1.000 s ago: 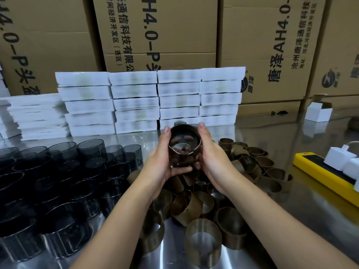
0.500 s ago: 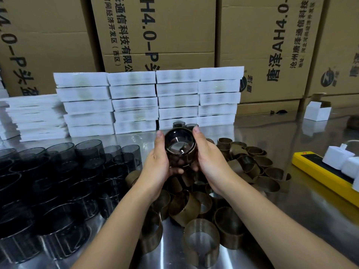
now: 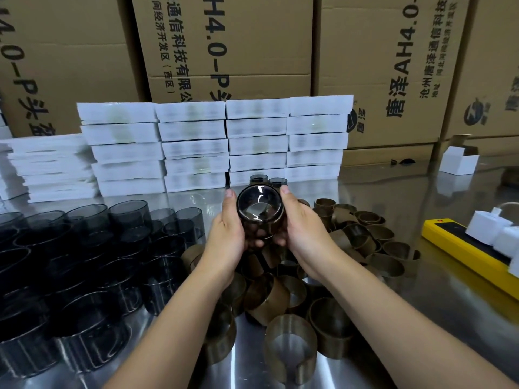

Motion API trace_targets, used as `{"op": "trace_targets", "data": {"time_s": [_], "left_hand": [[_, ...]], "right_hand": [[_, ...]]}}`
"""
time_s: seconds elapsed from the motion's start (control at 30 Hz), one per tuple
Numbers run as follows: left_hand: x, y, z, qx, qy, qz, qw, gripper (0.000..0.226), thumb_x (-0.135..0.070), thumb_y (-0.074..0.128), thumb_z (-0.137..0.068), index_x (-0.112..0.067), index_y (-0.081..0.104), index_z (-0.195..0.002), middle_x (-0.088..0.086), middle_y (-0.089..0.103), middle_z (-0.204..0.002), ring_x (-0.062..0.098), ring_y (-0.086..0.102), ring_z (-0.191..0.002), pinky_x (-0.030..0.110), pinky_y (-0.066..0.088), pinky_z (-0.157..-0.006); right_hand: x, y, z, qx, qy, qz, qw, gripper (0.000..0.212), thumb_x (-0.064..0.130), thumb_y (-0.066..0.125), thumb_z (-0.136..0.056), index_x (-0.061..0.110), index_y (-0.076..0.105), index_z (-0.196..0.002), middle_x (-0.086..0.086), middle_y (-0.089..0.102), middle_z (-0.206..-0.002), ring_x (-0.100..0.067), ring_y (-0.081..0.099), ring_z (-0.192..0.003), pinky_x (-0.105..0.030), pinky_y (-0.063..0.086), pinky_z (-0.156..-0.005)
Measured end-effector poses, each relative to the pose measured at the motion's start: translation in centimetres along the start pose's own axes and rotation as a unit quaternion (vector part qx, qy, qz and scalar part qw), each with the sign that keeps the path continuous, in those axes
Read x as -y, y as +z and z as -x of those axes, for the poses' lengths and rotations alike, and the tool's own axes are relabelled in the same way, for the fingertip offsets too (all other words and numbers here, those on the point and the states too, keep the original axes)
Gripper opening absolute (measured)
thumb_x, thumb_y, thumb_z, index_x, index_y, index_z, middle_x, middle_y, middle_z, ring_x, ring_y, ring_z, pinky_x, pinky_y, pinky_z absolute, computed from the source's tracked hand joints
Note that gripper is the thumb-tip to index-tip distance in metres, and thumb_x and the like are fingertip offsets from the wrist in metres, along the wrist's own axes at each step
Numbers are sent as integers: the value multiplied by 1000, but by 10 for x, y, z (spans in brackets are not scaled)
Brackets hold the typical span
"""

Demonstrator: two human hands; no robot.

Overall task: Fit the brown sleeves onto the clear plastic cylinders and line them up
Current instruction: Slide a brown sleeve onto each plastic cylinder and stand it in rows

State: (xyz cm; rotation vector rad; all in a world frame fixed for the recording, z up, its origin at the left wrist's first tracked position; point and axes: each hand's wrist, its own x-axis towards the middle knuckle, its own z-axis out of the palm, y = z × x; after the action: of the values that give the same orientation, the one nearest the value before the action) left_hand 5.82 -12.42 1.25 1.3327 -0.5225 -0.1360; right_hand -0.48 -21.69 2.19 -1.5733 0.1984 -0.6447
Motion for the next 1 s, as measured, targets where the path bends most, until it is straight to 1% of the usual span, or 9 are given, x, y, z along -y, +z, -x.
{"op": "trace_targets", "data": {"time_s": [0.1,0.17,0.27,0.33,0.47,0.57,0.7,0.87,1.0], "left_hand": [[-2,0,0,2,6,12,1000,64,-50,25,-102,-30,76,-68,0,70,-59,7,63,-48,19,46,-42],[-2,0,0,6,10,16,1000,59,-47,26,-103,-22,72,-77,0,70,-59,7,63,-48,19,46,-41],[-3,-1,1,11,16,9,1000,55,-47,26,-103,-21,70,-82,0,70,-58,8,62,-47,18,46,-42],[-4,-1,2,11,20,-2,1000,60,-48,25,-103,-23,73,-76,2,70,-59,9,61,-46,18,46,-43],[-7,-2,6,5,24,-19,1000,64,-50,23,-102,-40,74,-65,2,68,-55,9,58,-41,16,46,-44],[-9,-1,6,-2,26,-13,1000,64,-50,25,-102,-36,75,-65,1,69,-56,8,58,-40,15,45,-43],[-10,-3,5,-2,44,-19,999,60,-47,25,-103,-23,71,-73,-2,68,-55,5,56,-40,14,42,-41],[-9,-2,5,11,50,-44,998,57,-45,23,-104,-20,69,-81,-1,68,-55,3,58,-43,14,44,-43],[-8,-2,5,11,50,-31,998,54,-44,24,-104,-21,68,-83,0,68,-55,5,58,-43,15,44,-43]], "right_hand": [[3,0,1,20,-5,-36,999,50,43,30,-101,14,66,-83,3,61,-58,-7,45,-46,-21,34,-48],[4,0,2,32,-9,-57,998,49,41,30,-101,11,66,-85,-1,61,-63,-11,46,-53,-23,32,-48],[4,0,2,39,-9,-77,996,48,40,32,-101,9,66,-91,-6,61,-68,-13,48,-57,-23,31,-47],[3,1,2,38,-8,-93,995,47,40,32,-101,10,67,-90,-6,62,-68,-13,49,-57,-23,30,-47],[1,2,2,43,-12,-113,993,46,40,34,-100,11,67,-87,-9,61,-68,-16,48,-58,-24,29,-47],[1,2,2,43,-15,-132,990,44,42,37,-98,11,66,-85,-4,60,-63,-14,46,-54,-21,31,-45],[3,3,3,56,-10,-151,987,45,46,41,-93,10,67,-93,-5,64,-69,-12,51,-54,-21,33,-46],[3,3,5,63,1,-170,983,43,44,37,-97,12,66,-95,-3,68,-70,-11,56,-53,-21,39,-47],[2,6,5,37,17,-136,990,44,49,37,-97,17,67,-93,-8,66,-72,-18,52,-54,-25,36,-48]]}}
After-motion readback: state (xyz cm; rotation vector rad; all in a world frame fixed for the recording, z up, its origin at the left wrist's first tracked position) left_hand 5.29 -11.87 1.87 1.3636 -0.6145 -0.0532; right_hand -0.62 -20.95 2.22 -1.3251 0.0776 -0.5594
